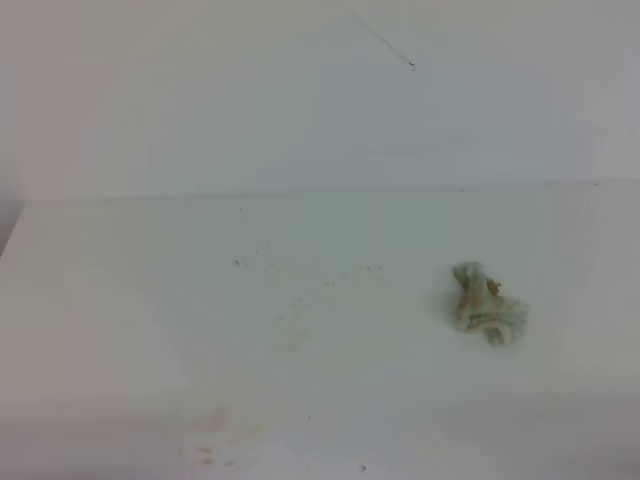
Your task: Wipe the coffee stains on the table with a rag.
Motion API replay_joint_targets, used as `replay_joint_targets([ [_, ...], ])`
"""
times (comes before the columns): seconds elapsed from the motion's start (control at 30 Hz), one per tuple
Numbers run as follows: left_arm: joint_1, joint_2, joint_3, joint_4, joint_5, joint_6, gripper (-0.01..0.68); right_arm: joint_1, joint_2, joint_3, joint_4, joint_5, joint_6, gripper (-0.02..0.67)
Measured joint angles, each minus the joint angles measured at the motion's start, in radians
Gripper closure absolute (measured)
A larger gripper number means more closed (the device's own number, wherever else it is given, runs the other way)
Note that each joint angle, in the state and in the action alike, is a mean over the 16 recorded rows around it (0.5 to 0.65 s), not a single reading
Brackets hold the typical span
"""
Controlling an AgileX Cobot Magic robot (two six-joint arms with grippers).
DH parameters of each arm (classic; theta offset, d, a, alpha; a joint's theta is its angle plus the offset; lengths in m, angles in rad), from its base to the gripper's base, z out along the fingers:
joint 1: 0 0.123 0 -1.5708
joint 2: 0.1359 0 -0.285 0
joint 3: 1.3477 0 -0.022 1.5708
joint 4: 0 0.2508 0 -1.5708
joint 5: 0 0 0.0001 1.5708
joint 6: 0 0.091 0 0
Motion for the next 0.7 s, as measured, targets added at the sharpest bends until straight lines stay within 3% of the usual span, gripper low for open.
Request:
replay_joint_targets([
  [0.7,0.0,0.0,0.0,0.0,0.0,0.0,0.675,0.0,0.001,0.0,0.0,0.0,0.0,0.648],
])
